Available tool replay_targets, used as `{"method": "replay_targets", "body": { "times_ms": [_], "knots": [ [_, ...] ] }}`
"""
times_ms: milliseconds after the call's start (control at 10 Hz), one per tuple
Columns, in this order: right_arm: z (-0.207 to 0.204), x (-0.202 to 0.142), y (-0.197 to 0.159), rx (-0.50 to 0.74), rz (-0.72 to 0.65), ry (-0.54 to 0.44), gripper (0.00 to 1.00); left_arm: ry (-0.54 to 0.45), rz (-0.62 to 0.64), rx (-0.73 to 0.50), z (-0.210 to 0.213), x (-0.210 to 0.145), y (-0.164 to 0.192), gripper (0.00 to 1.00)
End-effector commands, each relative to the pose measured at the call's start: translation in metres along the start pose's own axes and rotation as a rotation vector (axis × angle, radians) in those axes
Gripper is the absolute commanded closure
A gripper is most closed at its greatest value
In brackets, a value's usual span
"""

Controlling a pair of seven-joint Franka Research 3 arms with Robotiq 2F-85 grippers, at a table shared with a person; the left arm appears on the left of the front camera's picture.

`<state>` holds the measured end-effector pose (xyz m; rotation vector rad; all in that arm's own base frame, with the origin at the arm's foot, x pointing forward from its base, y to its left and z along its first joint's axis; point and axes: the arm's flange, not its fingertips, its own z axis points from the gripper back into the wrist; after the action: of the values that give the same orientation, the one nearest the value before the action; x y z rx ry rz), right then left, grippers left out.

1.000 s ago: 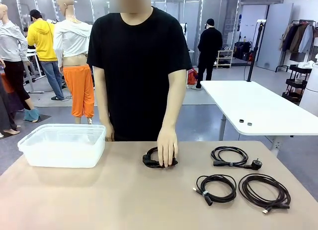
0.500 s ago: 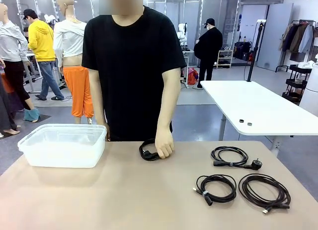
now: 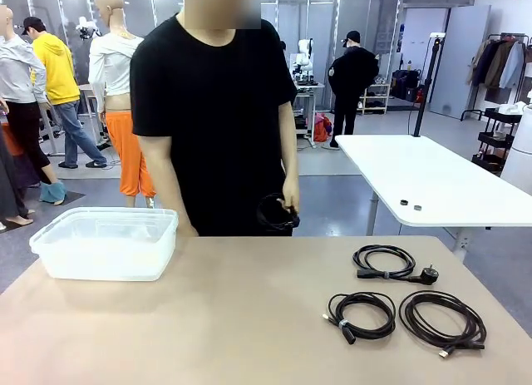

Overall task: Organize and store the cables.
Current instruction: Place the Power Cable into the Organizing box.

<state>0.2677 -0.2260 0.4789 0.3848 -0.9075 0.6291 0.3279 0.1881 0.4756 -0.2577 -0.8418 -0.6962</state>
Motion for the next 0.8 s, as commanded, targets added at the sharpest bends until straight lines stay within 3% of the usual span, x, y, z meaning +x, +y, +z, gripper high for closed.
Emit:
{"method": "replay_targets", "body": {
  "times_ms": [0, 700],
  "knots": [
    [0.0012, 0.0002, -0.0014, 0.007, 0.018, -0.012, 0.0, -0.004, -0.009, -0.006, 0.0007, -0.0037, 0.0014, 0.0],
    [0.0012, 0.0002, -0.0014, 0.007, 0.018, -0.012, 0.0, -0.004, -0.009, -0.006, 0.0007, -0.0037, 0.0014, 0.0]
  ]
}}
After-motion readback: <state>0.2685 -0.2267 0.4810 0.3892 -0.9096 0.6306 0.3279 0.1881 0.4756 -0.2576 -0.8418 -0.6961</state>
